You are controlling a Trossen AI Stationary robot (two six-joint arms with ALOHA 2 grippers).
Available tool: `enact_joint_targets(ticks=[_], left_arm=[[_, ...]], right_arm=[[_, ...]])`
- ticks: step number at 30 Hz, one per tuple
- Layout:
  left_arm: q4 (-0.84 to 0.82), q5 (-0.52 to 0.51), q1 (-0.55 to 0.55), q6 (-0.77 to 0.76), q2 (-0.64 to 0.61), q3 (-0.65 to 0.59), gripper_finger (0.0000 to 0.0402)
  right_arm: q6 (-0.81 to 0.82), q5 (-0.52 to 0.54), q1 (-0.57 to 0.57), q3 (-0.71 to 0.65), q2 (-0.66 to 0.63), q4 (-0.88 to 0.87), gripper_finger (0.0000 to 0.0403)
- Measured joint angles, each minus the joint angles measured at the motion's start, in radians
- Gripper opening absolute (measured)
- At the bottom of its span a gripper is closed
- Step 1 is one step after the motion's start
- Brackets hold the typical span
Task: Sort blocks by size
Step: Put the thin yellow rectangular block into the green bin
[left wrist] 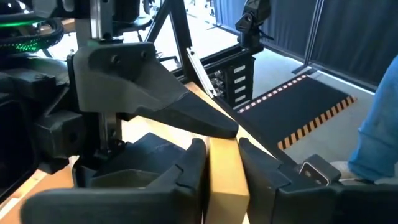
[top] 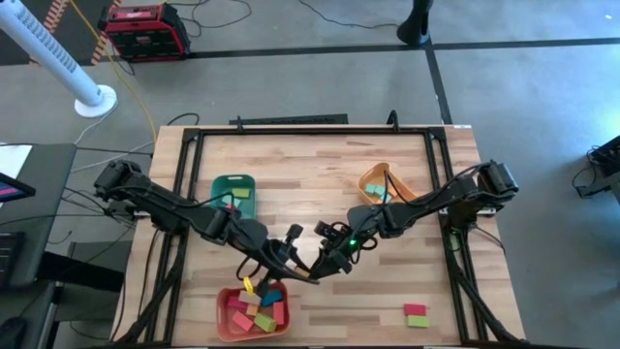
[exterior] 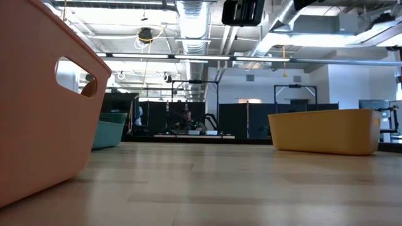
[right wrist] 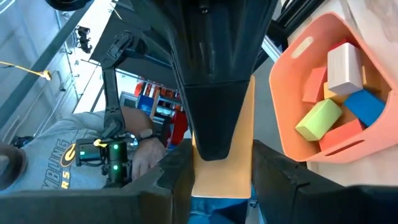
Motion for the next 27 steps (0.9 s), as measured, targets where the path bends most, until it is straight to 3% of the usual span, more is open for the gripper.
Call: enact_joint_targets(ticks=[14,21,27], left_arm=[[-0.049,-0.015,0.002,-0.023,-0.036,-0.001,0.0054],[-0.36,-0.133,0.006,-0.069,-0.146,-0.001,0.0054],[-0.747,-0.251,0.028,-0.227,-0.231,-0.002,0.0054]], right_arm=[[-0.062,-0.004,0.0,0.0,-0.001,0.002,0.0202],[-0.088,-0.048,0.0,-0.001,-0.002,-0.098,0.025],[-0.163,-0.089,0.036,-0.001,-0.002,-0.268,0.0255]])
